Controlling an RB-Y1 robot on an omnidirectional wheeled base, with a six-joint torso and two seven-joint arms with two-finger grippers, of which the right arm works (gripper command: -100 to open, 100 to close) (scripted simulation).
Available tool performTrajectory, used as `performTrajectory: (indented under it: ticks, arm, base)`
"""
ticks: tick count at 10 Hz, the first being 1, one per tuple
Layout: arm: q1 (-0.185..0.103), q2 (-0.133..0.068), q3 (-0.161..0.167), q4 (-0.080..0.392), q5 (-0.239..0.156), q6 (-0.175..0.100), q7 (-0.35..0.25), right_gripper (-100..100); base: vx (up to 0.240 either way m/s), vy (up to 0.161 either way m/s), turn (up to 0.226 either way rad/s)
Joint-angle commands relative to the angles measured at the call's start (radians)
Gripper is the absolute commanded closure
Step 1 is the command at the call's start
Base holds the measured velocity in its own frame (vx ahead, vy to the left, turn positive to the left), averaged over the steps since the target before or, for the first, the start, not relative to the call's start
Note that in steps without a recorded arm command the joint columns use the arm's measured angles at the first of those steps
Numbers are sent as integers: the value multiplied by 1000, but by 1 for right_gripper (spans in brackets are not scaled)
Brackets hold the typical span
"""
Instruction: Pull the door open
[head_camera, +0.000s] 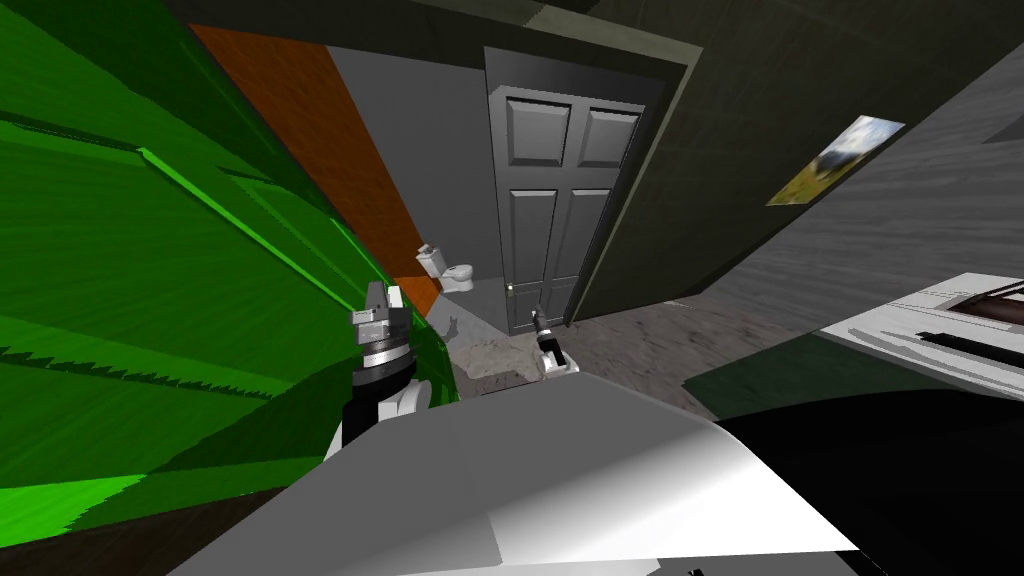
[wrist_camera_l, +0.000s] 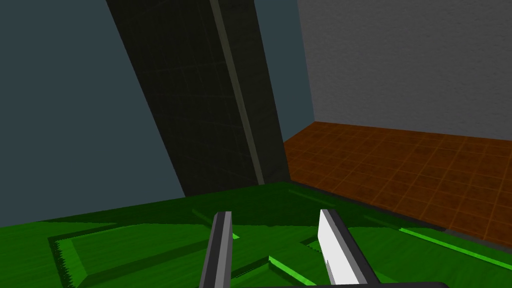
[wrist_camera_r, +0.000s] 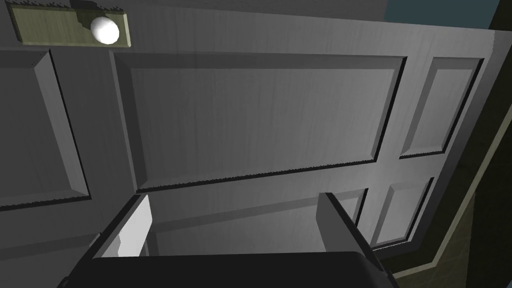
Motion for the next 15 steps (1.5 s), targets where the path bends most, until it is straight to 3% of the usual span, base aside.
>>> performTrajectory:
  ticks: [1, 15]
  arm:
    - [-14, 2, 6, 48, -9, -13, 3, -100]
    - [-138, 54, 49, 381, -75, -72, 39, -100]
  base:
    - [108, -12, 10]
    - [101, -2, 2]
